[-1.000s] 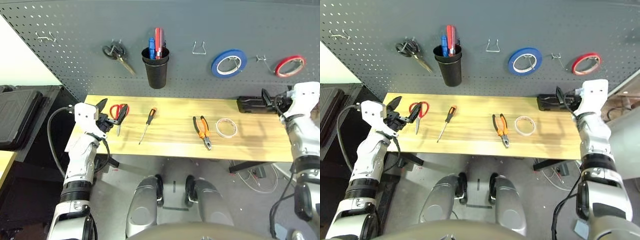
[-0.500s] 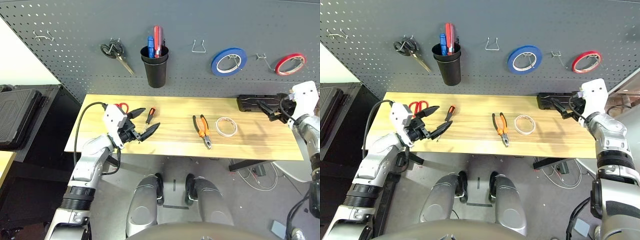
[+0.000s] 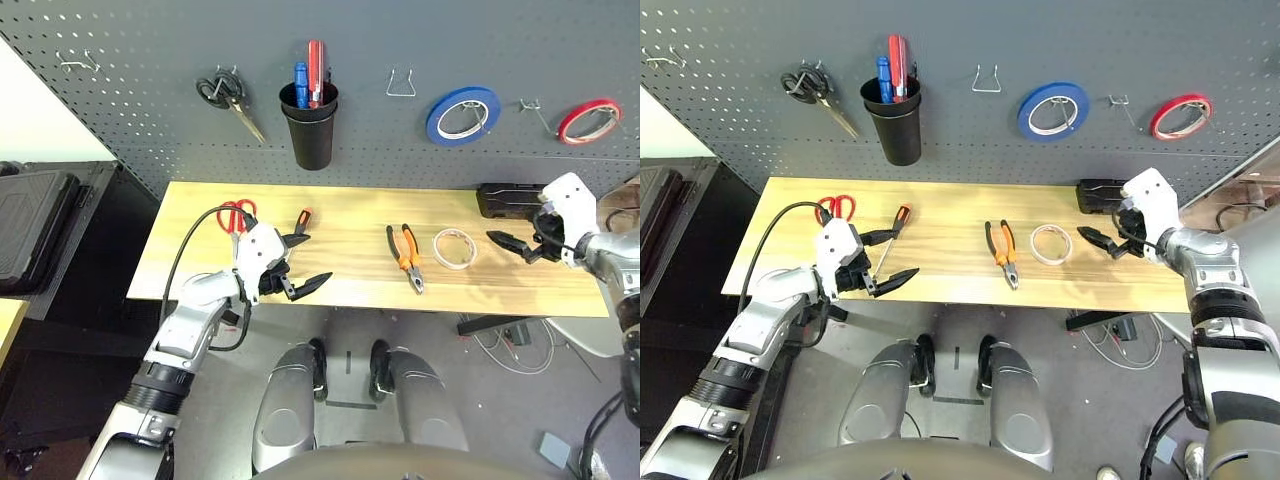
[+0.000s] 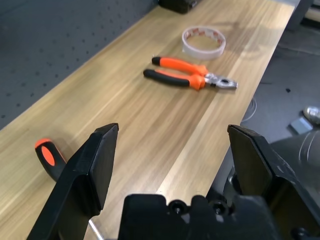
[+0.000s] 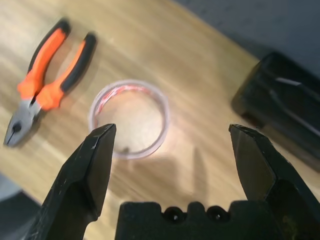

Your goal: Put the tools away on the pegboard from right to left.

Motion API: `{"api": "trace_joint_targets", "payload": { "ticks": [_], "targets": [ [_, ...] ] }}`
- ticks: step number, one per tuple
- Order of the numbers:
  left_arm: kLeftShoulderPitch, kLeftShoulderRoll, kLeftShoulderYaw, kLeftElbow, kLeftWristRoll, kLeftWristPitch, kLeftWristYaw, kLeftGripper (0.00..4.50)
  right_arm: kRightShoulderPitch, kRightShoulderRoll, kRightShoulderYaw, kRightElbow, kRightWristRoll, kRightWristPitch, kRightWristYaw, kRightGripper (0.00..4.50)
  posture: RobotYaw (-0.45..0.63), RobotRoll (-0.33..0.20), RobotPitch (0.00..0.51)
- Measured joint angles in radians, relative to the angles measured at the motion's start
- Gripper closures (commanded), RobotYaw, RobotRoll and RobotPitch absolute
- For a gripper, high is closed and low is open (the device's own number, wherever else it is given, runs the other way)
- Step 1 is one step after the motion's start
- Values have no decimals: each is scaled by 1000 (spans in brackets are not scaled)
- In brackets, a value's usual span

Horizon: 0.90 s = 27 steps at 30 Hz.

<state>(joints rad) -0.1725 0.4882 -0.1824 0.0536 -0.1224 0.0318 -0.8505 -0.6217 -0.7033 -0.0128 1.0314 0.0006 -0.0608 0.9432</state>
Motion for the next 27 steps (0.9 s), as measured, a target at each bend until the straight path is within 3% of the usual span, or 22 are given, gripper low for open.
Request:
{"api": "trace_joint_targets", "payload": {
  "ticks": [12,27],
  "targets": [
    [12,5,-5,-14,10,-3,0,35,-147,39,139,134,-144,-16,72,0,147,0,337],
    [72,25,-5,-113,10,51,21,35,-158,153,226,227,-260,-16,-33,0,194,0,369]
  ]
}}
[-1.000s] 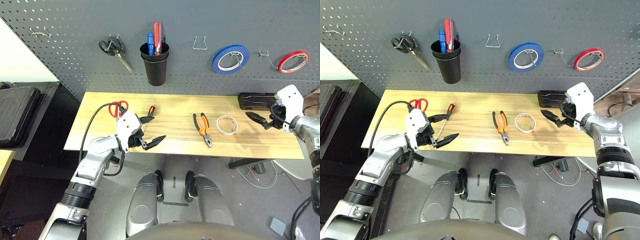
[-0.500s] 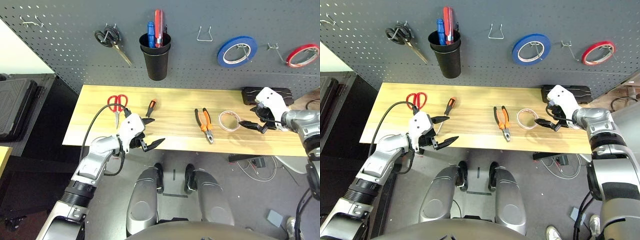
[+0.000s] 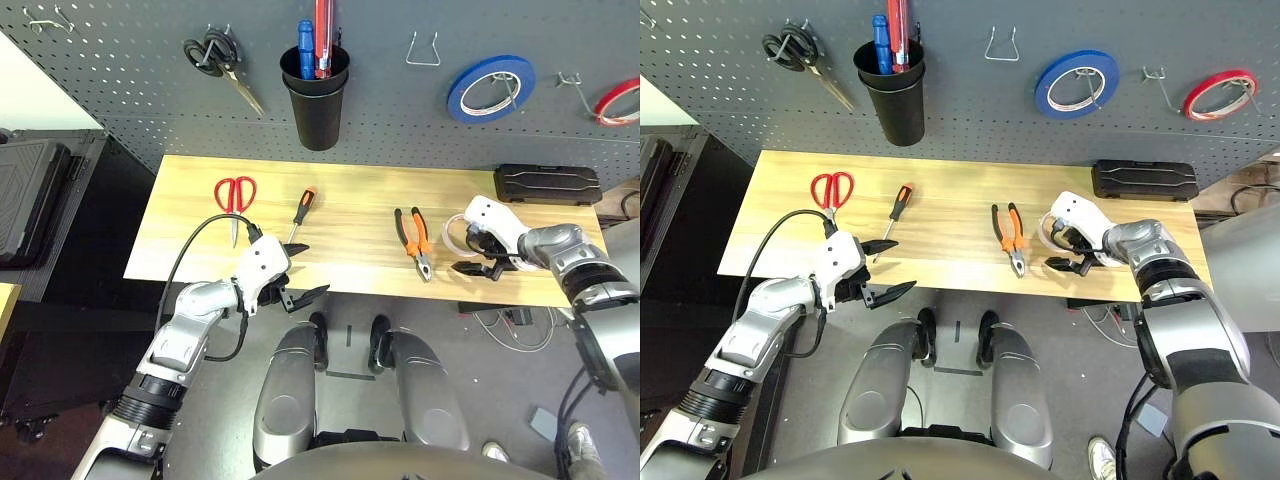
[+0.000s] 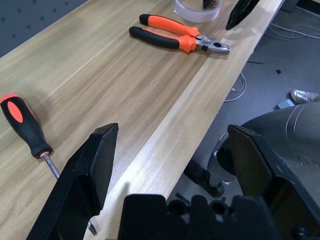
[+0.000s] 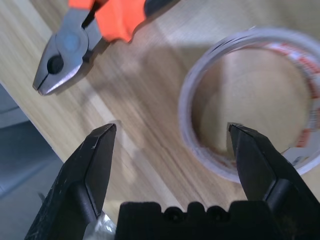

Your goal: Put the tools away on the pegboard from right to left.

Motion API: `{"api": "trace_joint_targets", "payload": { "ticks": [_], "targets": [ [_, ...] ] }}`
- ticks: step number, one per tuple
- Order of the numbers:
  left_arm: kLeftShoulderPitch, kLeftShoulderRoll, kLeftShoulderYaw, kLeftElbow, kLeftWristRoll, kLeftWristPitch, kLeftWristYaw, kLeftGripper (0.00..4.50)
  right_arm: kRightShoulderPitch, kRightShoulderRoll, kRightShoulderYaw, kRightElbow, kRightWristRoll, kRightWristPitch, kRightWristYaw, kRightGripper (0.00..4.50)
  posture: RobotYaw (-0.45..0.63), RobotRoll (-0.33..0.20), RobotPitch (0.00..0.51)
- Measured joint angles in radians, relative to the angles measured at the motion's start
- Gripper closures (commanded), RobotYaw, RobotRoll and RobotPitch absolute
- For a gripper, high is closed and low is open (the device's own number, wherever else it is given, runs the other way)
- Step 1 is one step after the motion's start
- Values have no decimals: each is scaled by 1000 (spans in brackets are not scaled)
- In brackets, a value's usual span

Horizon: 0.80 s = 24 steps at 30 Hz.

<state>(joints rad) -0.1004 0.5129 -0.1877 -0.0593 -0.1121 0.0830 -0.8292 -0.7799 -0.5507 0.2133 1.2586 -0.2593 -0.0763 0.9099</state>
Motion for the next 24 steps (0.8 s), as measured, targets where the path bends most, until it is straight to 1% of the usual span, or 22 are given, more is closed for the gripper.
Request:
{"api": "trace_joint_targets", "payload": {
  "ticks": [6,7,9,10,19,20,24],
  "targets": [
    [22,4,1,-38,0,22,14,35,-3,17,15,2,-24,-14,-49,0,217,0,374],
    [30,7,1,-48,0,25,16,9,-3,18,16,3,-28,-14,-55,173,220,0,375],
    [38,12,2,-49,0,31,20,0,-3,20,17,4,-36,-14,-70,595,226,0,374],
    [41,14,3,-49,0,35,21,0,-3,21,17,5,-38,-14,-79,927,228,0,373],
    [45,15,12,-56,-1,43,31,0,-2,16,5,4,-38,-29,-125,4349,243,0,359],
    [45,15,12,-56,-1,43,32,0,2,13,2,3,-36,-34,-126,4467,249,0,357],
    [45,15,12,-55,-1,43,39,0,17,4,-14,1,-25,-45,-132,4467,277,0,349]
  ]
}}
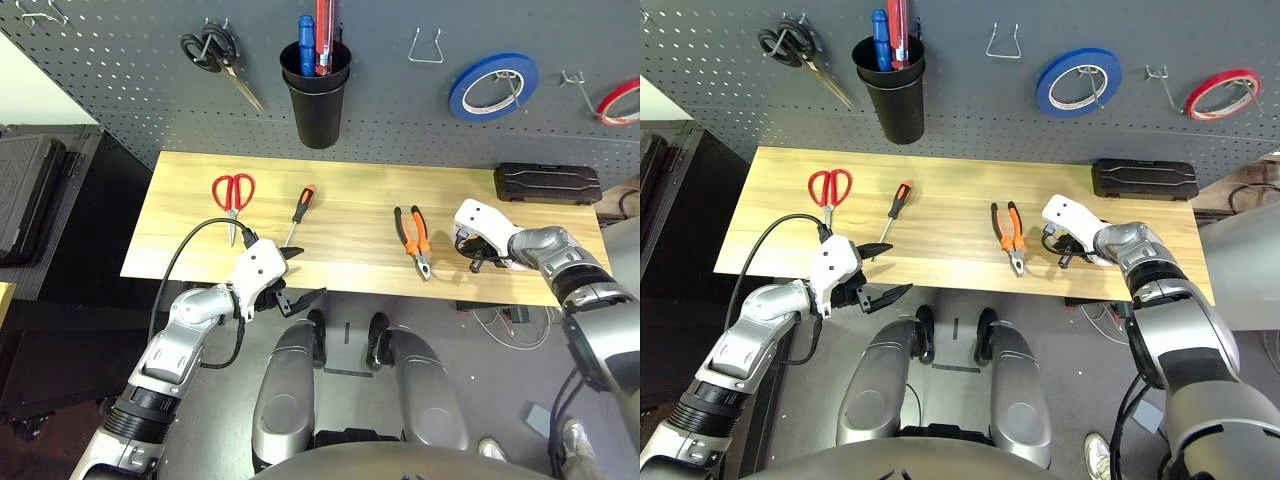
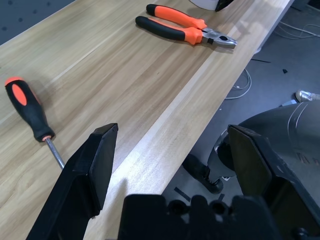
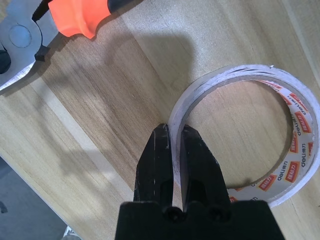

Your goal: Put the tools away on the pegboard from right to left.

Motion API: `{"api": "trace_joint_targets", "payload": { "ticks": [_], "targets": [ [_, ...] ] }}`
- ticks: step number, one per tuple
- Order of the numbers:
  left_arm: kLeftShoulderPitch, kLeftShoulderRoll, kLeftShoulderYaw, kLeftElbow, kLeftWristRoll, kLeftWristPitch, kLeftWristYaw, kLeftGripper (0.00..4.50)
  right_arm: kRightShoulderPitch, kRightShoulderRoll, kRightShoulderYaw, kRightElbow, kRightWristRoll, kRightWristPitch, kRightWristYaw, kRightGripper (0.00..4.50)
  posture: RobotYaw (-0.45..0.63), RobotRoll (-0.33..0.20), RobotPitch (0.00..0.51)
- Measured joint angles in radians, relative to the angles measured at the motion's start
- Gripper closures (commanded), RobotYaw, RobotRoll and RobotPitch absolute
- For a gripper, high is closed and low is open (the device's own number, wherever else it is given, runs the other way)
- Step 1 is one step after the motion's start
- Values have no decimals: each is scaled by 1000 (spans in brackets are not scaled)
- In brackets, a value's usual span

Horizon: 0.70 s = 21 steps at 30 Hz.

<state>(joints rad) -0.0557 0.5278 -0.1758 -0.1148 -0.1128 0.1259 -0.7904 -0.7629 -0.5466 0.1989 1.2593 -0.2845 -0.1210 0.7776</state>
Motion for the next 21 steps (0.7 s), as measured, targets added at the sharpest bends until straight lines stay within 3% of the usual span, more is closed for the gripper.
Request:
{"api": "trace_joint_targets", "payload": {
  "ticks": [21],
  "targets": [
    [-24,-47,8,0,-3,-21,37,0,165,-50,-177,-108,141,-73,-151,4467,376,0,280]
  ]
}}
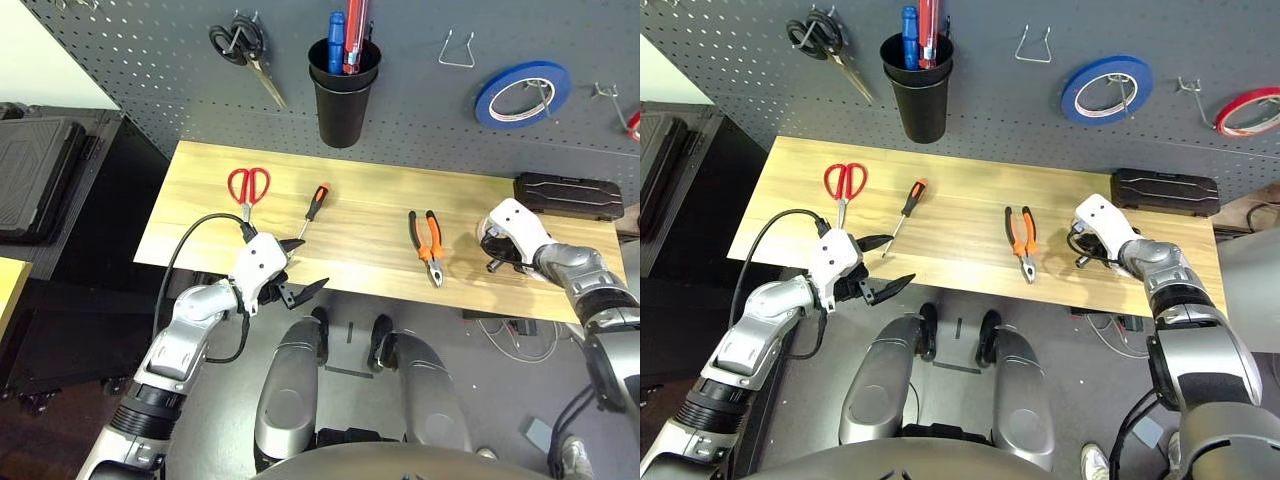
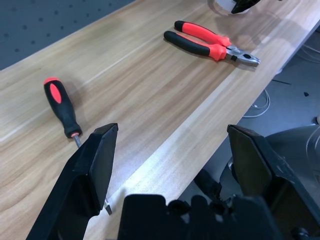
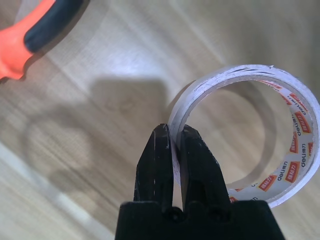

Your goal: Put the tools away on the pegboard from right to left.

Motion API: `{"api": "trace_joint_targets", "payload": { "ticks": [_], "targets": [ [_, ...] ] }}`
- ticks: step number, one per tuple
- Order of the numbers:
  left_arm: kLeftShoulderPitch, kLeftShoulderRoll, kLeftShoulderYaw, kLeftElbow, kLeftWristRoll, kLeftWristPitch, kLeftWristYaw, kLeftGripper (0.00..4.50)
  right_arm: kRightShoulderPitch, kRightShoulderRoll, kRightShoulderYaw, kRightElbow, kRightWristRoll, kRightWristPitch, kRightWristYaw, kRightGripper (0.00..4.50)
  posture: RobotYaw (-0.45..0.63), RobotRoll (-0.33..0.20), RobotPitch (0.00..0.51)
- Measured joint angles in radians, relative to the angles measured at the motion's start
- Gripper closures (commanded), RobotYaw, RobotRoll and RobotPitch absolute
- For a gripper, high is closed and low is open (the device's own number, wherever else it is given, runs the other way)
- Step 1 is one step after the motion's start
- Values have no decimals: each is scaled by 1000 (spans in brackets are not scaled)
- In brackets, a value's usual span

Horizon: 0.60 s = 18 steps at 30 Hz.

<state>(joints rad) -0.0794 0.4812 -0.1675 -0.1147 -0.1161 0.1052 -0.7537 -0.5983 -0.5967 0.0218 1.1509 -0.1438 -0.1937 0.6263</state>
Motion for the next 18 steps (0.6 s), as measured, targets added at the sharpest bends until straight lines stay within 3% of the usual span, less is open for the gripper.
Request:
{"api": "trace_joint_targets", "payload": {
  "ticks": [6,9,18],
  "targets": [
    [-20,-7,1,5,0,-9,9,0,66,-2,-36,-57,36,-47,-43,4467,393,0,268],
    [-28,-10,2,6,-1,-10,12,0,91,-5,-39,-72,48,-71,-67,4467,363,0,281],
    [-65,-53,43,16,-37,-26,19,0,153,-4,-86,-184,96,-208,-115,4467,288,0,243]
  ]
}}
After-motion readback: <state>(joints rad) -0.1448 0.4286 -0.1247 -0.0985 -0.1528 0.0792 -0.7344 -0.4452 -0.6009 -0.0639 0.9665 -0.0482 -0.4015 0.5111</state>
